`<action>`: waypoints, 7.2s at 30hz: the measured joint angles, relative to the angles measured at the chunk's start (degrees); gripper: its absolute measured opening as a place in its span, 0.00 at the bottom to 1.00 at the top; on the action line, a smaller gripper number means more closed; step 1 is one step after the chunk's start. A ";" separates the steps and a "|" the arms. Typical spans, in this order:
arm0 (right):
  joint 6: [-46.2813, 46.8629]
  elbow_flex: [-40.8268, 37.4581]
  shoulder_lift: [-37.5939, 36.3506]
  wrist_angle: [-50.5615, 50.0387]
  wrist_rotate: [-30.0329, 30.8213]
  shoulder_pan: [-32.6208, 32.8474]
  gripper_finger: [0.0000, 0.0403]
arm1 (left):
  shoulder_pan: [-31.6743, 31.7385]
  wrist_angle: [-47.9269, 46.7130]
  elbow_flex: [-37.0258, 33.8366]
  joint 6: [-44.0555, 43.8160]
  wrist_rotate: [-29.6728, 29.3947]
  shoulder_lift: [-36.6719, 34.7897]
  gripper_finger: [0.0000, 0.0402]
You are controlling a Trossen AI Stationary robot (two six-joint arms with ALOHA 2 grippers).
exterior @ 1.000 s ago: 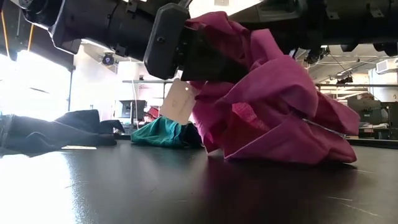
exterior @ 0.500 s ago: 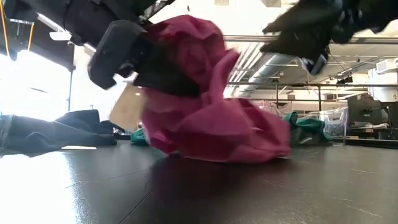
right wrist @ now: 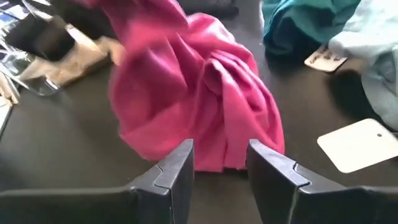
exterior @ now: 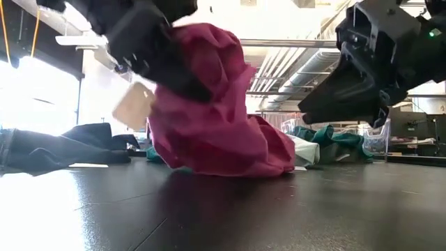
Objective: Sort towels by color in basket
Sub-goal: Put the pink towel into the bottom transparent bin
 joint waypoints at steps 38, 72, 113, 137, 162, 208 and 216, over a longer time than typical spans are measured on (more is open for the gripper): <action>-0.46 0.02 0.65 1.31 1.83 -1.24 0.34 | 14.33 -38.32 16.06 -3.43 25.37 -6.25 0.43; -0.09 0.04 0.61 1.05 2.27 -1.59 0.34 | 5.02 2.47 3.17 15.44 16.65 -0.55 0.36; -0.07 0.02 2.04 1.71 2.78 -2.09 0.34 | -9.35 -33.84 26.25 10.40 -2.11 -7.43 0.01; -0.74 0.02 2.09 1.72 3.15 -2.16 0.34 | -26.57 -81.77 10.82 -60.83 27.67 -9.41 0.01; -1.74 0.02 2.09 2.26 3.17 -2.73 0.34 | -23.75 -85.79 14.93 -77.30 35.85 -23.52 0.39; -1.99 0.02 2.09 2.15 3.17 -2.73 0.34 | -22.09 -59.54 -2.03 -72.57 31.51 -25.21 0.24; -1.99 0.02 2.09 1.77 3.17 -2.73 0.34 | -21.47 -46.38 -10.31 -73.57 31.74 -20.20 0.15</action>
